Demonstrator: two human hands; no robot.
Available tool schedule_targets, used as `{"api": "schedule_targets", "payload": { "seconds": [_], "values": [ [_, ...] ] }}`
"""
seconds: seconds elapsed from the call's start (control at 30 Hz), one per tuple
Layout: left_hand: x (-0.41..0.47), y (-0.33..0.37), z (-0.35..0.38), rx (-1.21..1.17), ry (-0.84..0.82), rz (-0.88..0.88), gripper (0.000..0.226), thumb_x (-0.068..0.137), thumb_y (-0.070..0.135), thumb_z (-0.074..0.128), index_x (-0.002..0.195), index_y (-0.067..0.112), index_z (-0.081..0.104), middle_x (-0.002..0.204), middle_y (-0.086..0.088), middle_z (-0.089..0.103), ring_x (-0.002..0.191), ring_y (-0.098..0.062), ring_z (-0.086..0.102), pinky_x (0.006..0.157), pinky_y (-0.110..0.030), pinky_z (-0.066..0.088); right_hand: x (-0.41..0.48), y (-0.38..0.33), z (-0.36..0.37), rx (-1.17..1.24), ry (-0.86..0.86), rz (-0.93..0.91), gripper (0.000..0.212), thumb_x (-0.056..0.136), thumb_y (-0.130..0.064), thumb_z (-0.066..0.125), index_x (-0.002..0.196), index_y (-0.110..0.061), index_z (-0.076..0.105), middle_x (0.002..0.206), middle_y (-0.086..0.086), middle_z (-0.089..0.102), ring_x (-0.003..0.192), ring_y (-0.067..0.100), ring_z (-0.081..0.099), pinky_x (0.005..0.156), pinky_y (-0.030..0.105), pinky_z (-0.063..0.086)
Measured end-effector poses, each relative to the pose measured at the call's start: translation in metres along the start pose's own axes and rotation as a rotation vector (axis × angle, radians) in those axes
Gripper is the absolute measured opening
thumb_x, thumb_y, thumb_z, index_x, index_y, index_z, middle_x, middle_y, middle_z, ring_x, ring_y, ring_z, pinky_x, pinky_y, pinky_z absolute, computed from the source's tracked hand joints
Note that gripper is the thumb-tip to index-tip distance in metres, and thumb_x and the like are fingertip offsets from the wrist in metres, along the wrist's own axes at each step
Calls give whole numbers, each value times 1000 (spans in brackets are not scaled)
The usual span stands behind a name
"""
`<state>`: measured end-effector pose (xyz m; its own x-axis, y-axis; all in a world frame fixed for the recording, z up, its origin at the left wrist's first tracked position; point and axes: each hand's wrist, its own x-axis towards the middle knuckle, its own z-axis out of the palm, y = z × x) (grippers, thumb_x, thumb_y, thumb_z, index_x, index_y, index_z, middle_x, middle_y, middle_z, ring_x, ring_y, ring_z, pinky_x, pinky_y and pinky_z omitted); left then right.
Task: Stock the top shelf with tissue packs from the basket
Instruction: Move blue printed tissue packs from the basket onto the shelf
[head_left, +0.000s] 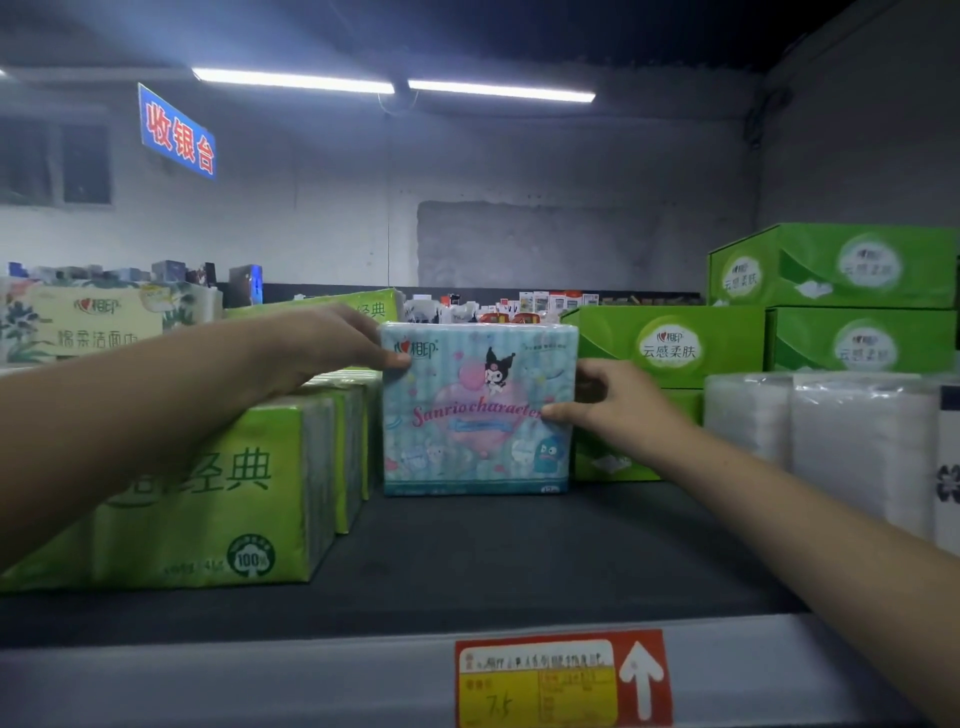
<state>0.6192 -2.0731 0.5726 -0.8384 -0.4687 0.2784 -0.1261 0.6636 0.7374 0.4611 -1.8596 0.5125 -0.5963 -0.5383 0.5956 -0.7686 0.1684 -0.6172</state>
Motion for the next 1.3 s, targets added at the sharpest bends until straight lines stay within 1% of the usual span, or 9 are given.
{"api": "schedule_targets", "payload": {
  "seconds": [0.13, 0.23, 0.37, 0.43, 0.5, 0.63, 0.87, 1.07, 1.3],
  "values": [
    [1, 1, 0, 41, 0, -5, 34, 70, 36, 77, 91, 10, 70, 113, -9, 65, 117, -26, 51, 111, -47, 31, 2, 1, 1, -51, 4, -6, 40, 76, -17, 77, 114, -15, 65, 107, -7, 68, 97, 7, 63, 81, 20, 49],
    [4, -1, -1, 49, 6, -12, 25, 79, 30, 74, 92, 9, 68, 113, -10, 64, 118, -27, 51, 110, -46, 32, 2, 1, 2, -84, 9, -23, 40, 77, -20, 77, 115, -17, 65, 107, -9, 67, 97, 6, 61, 78, 16, 47],
    [8, -1, 0, 72, 20, -25, 19, 83, 28, 73, 90, 11, 66, 113, -11, 64, 116, -27, 53, 108, -44, 35, 4, 0, 4, -131, 7, -34, 41, 78, -24, 76, 116, -17, 63, 115, -4, 67, 101, 9, 61, 85, 25, 48],
    [7, -1, 1, 89, 27, -14, 18, 85, 26, 72, 84, 10, 63, 104, -9, 63, 107, -25, 53, 100, -37, 39, 3, -1, 4, -153, 9, -36, 44, 77, -25, 77, 118, -18, 61, 117, -4, 67, 103, 10, 61, 90, 29, 49],
    [7, 0, 1, 142, 52, 1, 21, 85, 28, 71, 85, 9, 62, 103, -12, 63, 102, -30, 56, 93, -38, 43, 3, -2, 4, -165, 9, -44, 45, 78, -25, 76, 119, -18, 59, 119, -4, 66, 105, 10, 60, 90, 28, 48],
    [6, 1, 0, 171, 62, -3, 37, 80, 30, 75, 106, 6, 66, 119, -17, 64, 116, -34, 57, 100, -44, 45, 2, -3, 4, -183, 25, -53, 55, 77, -26, 77, 126, -16, 54, 125, -4, 61, 105, 6, 54, 87, 23, 42],
    [3, 4, -1, 96, 54, 11, 43, 80, 24, 75, 117, 4, 64, 123, -17, 63, 119, -34, 57, 105, -48, 42, 1, -6, -1, -65, 87, -74, 60, 78, -32, 75, 130, -15, 51, 124, -7, 60, 111, 6, 54, 92, 23, 42],
    [3, 7, -2, -62, 28, 8, 62, 79, 16, 76, 135, 8, 49, 129, -11, 56, 117, -22, 53, 108, -38, 37, 1, -6, -1, -54, 90, -83, 62, 77, -36, 74, 131, -18, 50, 122, -9, 58, 110, 6, 52, 95, 24, 41],
    [1, 9, -3, -100, 28, 21, 67, 77, 17, 76, 137, 9, 47, 133, -12, 52, 120, -25, 50, 109, -38, 37, 2, -7, -2, -34, 128, -90, 72, 79, -41, 71, 140, -15, 42, 131, -8, 54, 113, 4, 49, 99, 25, 40]
  ]
}}
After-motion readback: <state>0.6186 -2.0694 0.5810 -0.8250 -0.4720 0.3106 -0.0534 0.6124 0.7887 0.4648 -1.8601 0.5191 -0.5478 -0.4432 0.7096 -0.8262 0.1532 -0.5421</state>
